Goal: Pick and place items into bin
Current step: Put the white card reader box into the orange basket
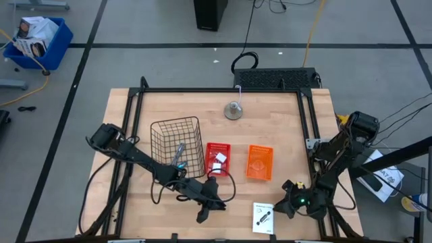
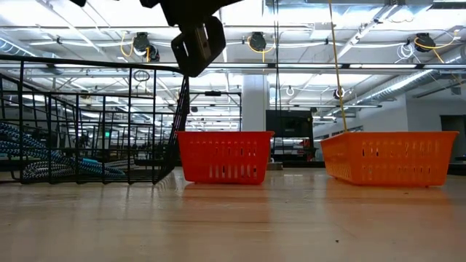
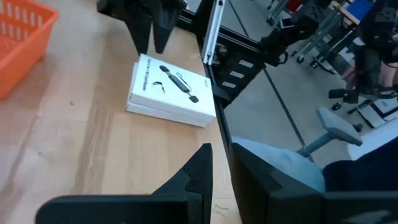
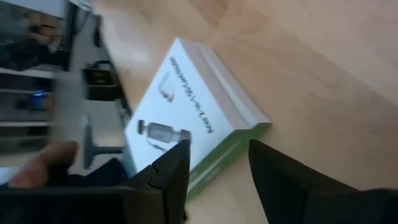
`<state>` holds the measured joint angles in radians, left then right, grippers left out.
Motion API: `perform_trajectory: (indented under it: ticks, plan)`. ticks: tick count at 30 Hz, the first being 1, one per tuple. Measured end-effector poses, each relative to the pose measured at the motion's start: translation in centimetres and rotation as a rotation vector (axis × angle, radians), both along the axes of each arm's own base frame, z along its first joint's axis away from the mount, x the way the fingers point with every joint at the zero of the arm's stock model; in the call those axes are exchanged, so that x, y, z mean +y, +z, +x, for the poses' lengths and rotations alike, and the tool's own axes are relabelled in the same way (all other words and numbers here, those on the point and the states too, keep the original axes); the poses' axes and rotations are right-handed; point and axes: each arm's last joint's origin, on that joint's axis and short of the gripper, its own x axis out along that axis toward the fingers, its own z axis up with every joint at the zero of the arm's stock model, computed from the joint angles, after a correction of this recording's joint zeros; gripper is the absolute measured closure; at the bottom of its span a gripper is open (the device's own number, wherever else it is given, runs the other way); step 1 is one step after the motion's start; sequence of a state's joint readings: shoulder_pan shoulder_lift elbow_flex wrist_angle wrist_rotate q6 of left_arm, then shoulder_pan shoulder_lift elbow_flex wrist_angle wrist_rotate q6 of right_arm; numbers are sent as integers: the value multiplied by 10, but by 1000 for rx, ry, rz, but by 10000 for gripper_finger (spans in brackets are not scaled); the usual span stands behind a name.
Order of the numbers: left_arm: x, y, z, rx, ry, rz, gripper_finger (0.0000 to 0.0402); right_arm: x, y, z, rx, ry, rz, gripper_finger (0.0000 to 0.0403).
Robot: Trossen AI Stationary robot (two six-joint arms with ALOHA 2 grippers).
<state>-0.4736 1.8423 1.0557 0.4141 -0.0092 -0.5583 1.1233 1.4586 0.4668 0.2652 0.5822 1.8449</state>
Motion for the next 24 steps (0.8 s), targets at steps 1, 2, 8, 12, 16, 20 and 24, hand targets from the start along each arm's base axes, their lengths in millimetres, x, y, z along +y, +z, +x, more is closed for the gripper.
perform_trajectory:
  ticks: [1,2,8,12,16,20,24]
  plan:
    - [0,0,0,1,-11,-3,344,-1,-1,-1,-14,-2,13,239]
    - [0,0,0,3,-21,-6,344,-3,-3,-2,-25,-9,16,236]
    - [0,-2,-1,21,-33,0,344,-6,-6,-3,-17,-11,5,225]
    - [4,-1,2,8,-26,-1,344,-6,-5,-3,-23,-10,15,227]
    - [9,1,5,4,-18,-21,344,-6,-5,-3,-24,-8,13,228]
    - [9,-3,6,5,6,-15,344,-6,-5,-3,-26,-5,9,227]
    - [3,-23,14,-2,48,-35,344,-6,-5,-3,-30,2,0,228]
